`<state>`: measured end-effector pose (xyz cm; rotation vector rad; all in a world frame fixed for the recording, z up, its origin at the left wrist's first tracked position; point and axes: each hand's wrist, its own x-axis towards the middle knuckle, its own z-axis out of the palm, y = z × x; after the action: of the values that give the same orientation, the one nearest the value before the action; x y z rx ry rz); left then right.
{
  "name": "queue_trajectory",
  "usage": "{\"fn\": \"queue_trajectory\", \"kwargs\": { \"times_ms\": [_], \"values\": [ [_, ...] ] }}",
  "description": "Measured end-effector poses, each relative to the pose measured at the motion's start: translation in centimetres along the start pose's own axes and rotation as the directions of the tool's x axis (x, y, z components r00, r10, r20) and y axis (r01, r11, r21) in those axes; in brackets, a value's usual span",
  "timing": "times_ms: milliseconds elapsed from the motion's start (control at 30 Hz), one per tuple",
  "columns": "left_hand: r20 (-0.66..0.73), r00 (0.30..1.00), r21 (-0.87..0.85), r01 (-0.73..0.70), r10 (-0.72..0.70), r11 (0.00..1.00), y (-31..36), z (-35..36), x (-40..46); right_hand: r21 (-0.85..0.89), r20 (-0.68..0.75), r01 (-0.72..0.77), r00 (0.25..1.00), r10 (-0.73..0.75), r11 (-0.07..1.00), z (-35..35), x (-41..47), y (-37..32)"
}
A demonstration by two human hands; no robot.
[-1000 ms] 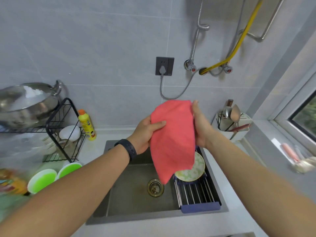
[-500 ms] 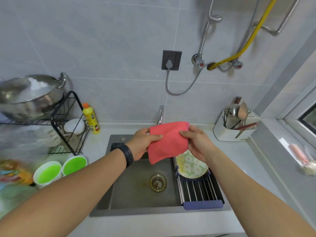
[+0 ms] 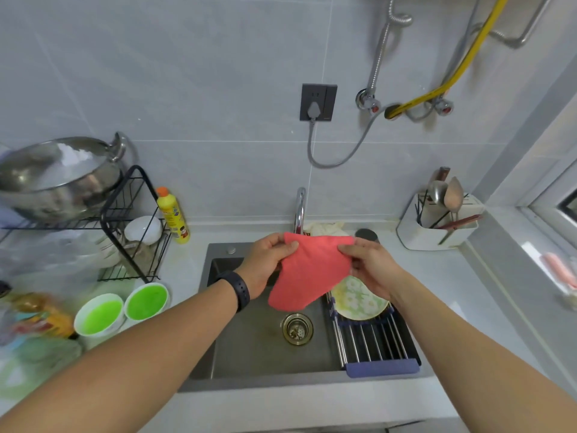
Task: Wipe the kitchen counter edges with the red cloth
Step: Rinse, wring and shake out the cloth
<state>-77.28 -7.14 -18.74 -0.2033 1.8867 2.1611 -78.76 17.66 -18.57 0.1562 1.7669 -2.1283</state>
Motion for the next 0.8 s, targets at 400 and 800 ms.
{"fn": "queue_trajectory", "kwargs": {
  "times_ms": [400, 800],
  "values": [
    [-0.182, 0.921, 0.136, -0.323, 0.344, 0.937, 4.1, 0.7, 0.6, -0.426, -0.090, 0.350, 0.901, -0.424, 0.834, 1.3, -1.2, -5.3],
    [-0.341, 0.799, 0.341, -0.386, 0.495, 0.857, 6.5, 0.9, 1.8, -0.420, -0.206, 0.438, 0.807, -0.553, 0.795, 2.6, -1.4, -7.5]
  ]
}}
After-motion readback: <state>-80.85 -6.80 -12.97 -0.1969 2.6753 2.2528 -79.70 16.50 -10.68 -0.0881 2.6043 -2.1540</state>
